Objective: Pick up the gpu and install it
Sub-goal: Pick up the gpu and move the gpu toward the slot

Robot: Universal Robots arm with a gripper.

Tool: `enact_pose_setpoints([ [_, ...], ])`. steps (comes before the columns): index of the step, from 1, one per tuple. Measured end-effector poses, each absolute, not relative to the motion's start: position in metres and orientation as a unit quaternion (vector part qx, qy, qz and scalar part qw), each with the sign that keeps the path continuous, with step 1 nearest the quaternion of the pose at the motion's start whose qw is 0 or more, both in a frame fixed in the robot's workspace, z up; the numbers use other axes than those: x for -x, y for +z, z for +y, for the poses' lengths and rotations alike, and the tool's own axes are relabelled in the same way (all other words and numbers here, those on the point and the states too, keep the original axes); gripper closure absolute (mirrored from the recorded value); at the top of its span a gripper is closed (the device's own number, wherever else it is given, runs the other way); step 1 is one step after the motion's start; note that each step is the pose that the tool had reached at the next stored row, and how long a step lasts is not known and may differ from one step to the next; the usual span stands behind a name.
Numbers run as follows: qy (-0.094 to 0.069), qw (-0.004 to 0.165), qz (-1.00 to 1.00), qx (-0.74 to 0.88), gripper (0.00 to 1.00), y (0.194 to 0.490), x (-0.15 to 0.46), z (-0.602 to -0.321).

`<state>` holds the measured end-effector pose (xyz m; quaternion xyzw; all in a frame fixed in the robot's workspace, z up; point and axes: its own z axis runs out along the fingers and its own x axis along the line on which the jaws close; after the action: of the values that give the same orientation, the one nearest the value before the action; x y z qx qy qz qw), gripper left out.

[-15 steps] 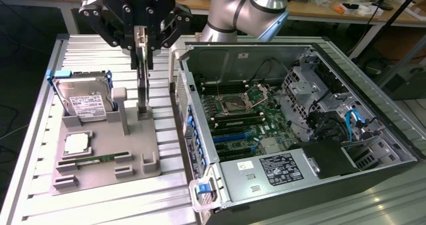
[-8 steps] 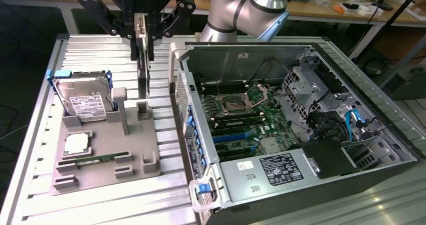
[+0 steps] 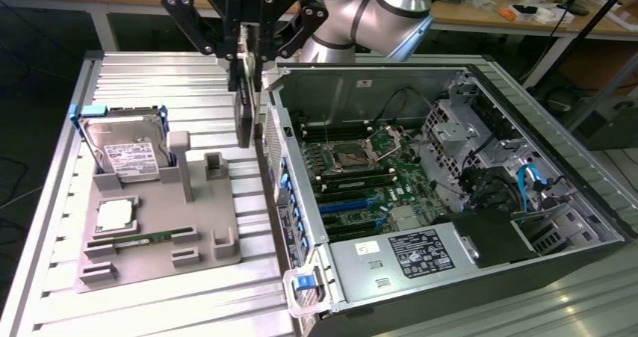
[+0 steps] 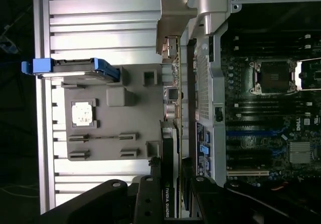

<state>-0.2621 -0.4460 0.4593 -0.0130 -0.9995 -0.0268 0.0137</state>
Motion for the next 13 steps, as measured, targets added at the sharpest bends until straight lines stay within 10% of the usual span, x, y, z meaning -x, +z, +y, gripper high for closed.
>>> enact_pose_setpoints([
  [13,-0.027,0.021,-0.999,0.013,0.73,0.459,0.212,-0.449],
])
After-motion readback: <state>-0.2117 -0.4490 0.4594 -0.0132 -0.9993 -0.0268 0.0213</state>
